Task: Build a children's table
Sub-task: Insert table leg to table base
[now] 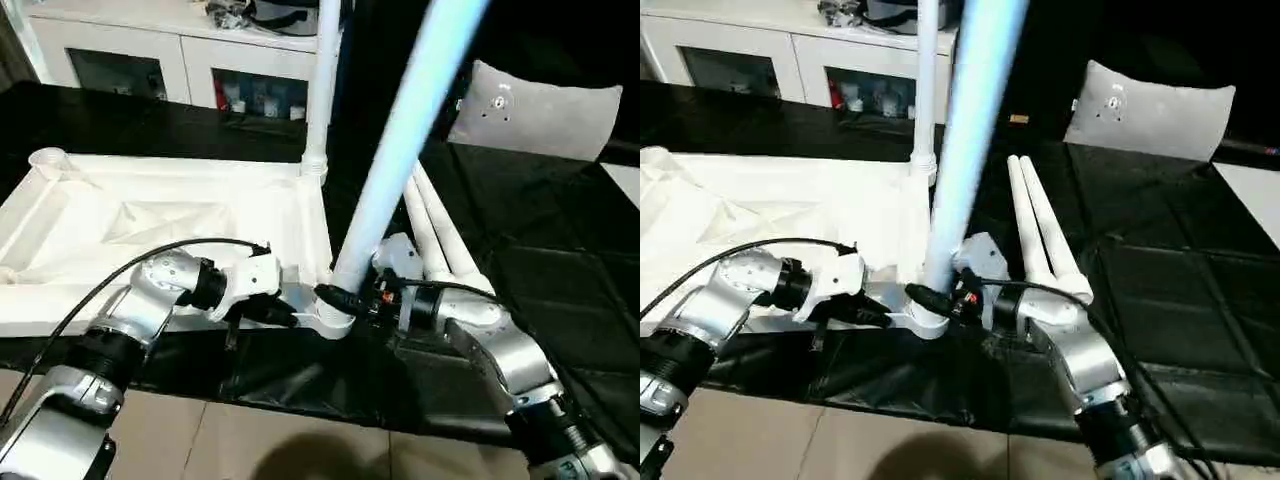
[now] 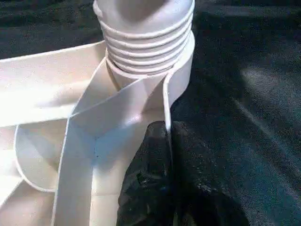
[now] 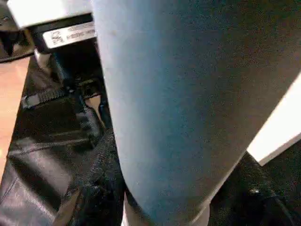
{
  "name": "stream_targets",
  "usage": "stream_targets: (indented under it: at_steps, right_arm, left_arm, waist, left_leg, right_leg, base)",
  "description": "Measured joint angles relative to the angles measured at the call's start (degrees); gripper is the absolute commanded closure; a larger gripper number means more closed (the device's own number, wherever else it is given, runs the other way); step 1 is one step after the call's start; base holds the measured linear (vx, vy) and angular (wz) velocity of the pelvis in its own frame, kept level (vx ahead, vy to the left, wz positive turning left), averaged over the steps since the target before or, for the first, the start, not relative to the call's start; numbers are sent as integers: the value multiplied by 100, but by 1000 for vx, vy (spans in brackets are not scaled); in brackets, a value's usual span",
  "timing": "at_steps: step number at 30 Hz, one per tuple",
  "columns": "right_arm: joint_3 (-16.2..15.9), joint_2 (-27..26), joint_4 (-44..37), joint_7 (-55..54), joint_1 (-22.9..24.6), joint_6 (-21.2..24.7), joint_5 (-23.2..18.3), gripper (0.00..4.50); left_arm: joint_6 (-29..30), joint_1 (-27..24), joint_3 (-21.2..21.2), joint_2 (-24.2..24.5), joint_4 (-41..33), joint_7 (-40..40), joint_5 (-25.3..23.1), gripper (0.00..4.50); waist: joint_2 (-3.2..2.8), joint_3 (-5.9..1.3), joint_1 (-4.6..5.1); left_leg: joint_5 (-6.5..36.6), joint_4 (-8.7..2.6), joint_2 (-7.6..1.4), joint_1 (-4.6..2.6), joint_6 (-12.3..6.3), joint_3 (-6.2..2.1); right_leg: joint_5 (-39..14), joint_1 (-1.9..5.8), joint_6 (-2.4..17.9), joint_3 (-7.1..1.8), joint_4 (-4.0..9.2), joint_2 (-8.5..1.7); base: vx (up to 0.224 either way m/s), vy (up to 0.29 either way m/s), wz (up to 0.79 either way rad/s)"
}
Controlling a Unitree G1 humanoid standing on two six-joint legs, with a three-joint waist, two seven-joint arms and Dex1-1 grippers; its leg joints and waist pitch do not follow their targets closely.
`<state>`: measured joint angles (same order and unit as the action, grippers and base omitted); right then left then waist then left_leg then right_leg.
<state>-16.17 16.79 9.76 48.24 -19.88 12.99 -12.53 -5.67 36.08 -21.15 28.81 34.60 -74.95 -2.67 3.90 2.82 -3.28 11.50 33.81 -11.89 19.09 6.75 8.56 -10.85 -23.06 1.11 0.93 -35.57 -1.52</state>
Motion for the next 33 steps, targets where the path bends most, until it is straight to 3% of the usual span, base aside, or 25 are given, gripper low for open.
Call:
stream_targets:
  at_steps: [7,14,20,23,27,30,31,33]
  right_arm:
    - [-1,83,-191,102,7,195,-8,261]
    - [0,76,-200,105,-43,227,-14,261]
    - [-2,-223,-63,-161,-99,253,54,261]
    - [-37,-402,-62,-410,-91,277,99,261]
    - [-45,-683,-60,-917,-50,295,124,261]
    - [39,-788,-1,-1187,-83,316,169,261]
    - [158,-894,111,-1369,-165,352,175,261]
    - [232,-941,255,-1514,-276,381,204,261]
  left_arm:
    - [-312,495,-178,-86,577,-238,-171,450]
    - [-436,583,-178,-74,685,-246,-213,450]
    - [-129,410,-89,107,381,-169,-187,450]
    - [372,-49,133,279,-324,35,-143,450]
    - [1659,-794,477,388,-1746,514,-143,450]
    - [2481,-1073,573,215,-2426,839,-149,450]
    - [3072,-1236,609,25,-2867,1162,-156,450]
    - [3642,-1339,623,-179,-3239,1493,-195,450]
  waist:
    - [20,23,13]
    - [18,63,30]
    - [-4,87,139]
    - [-15,92,195]
    - [-19,94,365]
    - [-23,96,445]
    - [-25,98,458]
    - [-26,99,459]
  left_leg:
    - [1,-30,3,4,-3,3]
    - [6,-69,5,0,-10,12]
    - [5,-86,4,-3,-8,-13]
    - [5,-89,6,-3,-8,-13]
    - [5,-88,7,-2,-8,-11]
    - [5,-88,7,1,-8,-11]
    - [5,-88,7,2,-8,-10]
    - [6,-88,5,7,-9,-10]
  right_leg:
    - [0,12,-1,-2,58,0]
    - [-9,15,-13,-5,63,-2]
    - [-9,10,-13,-4,64,-2]
    - [-10,4,-13,-6,76,-2]
    - [-10,-7,-12,-7,82,-2]
    - [-10,-10,-12,-8,91,-1]
    - [-10,-11,-12,-9,90,0]
    - [-9,-14,-11,-8,89,4]
  base:
    - [0,0,0]
    - [0,0,0]
    - [0,0,0]
    - [0,0,0]
    - [0,0,0]
    - [0,0,0]
    - [0,0,0]
    - [0,0,0]
